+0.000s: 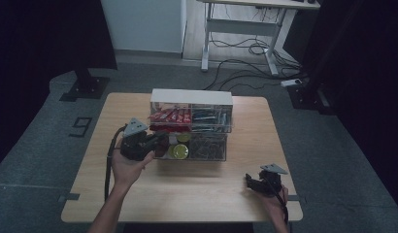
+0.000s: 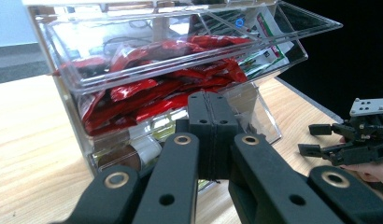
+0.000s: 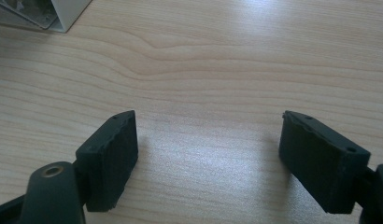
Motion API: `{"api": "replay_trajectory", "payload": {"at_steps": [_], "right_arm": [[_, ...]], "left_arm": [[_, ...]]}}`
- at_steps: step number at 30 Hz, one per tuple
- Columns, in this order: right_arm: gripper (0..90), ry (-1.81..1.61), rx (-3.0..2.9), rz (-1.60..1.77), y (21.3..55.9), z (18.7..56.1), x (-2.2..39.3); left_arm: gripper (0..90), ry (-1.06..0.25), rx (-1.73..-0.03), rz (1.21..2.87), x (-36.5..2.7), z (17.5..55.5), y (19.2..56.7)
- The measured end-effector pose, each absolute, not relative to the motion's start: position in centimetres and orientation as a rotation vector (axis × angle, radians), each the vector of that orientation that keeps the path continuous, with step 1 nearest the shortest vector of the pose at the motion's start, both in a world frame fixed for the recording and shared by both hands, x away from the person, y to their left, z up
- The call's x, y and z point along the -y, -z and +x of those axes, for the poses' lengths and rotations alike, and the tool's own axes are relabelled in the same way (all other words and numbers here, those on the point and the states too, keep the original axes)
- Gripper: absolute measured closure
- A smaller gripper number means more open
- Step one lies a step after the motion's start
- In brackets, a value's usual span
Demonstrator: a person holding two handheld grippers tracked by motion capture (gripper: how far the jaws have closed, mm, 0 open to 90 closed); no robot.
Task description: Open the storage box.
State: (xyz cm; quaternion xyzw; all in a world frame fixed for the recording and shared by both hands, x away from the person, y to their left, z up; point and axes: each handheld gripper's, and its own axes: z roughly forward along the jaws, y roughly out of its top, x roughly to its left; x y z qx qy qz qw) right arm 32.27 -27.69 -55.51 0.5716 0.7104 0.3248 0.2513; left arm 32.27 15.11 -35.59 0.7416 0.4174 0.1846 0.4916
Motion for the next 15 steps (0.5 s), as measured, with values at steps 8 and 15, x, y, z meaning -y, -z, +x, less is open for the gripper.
{"api": "replay_trajectory", "payload": {"at_steps": [8, 15], "right_arm": [[19.7, -0.884, -1.935, 1.558, 55.5, 32.3, 27.7], [19.7, -0.884, -1.934, 1.556, 55.5, 32.2, 27.7]], "left_arm": [[90.0, -0.449, -1.014, 1.818, -14.0, 33.4, 35.3], [90.0, -0.435, -1.029, 1.817, -13.9, 34.1, 35.5]]}}
